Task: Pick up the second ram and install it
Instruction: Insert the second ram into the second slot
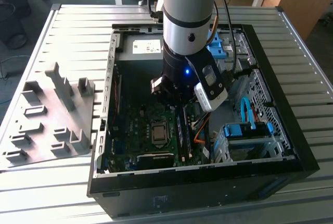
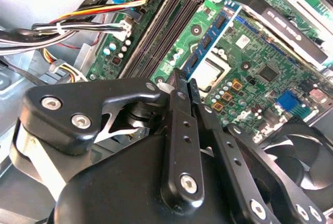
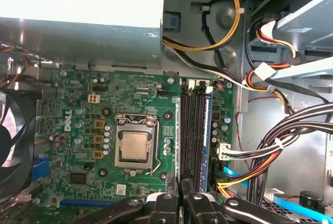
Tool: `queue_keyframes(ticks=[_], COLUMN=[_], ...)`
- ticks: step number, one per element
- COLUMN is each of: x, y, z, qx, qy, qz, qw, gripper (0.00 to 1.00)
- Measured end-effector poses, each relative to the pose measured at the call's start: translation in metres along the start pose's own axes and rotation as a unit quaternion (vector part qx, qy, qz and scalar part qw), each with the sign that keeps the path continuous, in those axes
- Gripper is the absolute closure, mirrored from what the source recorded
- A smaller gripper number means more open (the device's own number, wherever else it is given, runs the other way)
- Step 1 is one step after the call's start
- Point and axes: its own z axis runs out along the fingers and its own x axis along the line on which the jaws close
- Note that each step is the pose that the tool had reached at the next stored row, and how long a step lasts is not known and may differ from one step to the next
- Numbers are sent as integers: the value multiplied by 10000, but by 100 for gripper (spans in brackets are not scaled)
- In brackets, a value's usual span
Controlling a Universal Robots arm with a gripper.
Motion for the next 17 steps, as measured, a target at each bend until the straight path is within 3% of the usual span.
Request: queue_keyframes(ticks=[17], x=[0], y=[0], z=[1], qx=[10], qy=[-4], qz=[334], qw=[9994], gripper=[86])
